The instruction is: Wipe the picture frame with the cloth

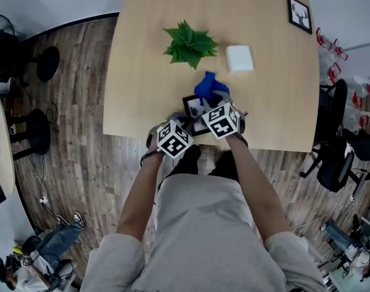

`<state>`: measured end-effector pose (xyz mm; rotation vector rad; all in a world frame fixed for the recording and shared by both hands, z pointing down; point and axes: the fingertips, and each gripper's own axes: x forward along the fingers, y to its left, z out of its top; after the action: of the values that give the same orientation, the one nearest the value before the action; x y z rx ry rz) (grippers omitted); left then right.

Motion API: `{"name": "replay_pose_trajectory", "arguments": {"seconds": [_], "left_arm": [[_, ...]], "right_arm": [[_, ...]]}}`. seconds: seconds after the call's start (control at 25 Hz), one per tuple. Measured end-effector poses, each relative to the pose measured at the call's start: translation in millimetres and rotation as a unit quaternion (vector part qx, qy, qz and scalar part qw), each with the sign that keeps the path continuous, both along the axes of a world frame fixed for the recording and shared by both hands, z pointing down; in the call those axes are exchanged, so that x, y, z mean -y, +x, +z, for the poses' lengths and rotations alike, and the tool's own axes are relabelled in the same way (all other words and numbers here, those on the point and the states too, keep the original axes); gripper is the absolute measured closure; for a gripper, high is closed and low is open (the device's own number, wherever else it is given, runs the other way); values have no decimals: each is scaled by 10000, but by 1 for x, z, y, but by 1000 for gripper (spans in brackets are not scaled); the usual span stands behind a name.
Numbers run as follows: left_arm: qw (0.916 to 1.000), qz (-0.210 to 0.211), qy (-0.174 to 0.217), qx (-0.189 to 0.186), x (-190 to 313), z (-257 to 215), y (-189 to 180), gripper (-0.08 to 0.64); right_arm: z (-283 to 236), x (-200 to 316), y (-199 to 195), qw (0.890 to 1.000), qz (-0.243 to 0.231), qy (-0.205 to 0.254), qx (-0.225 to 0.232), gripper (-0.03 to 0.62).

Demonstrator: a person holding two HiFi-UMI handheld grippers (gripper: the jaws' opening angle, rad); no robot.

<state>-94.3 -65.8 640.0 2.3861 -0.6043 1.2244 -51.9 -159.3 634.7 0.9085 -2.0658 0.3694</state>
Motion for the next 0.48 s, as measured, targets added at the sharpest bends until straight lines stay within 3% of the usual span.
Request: {"name": "replay_pose_trajectory", "arguments": {"seconds": [0.48], "left_arm": [[9999,-143,-31,-20,0,0,0,508]], "right_arm": [[0,-8,1,10000,-41,39,-24,512]]}}
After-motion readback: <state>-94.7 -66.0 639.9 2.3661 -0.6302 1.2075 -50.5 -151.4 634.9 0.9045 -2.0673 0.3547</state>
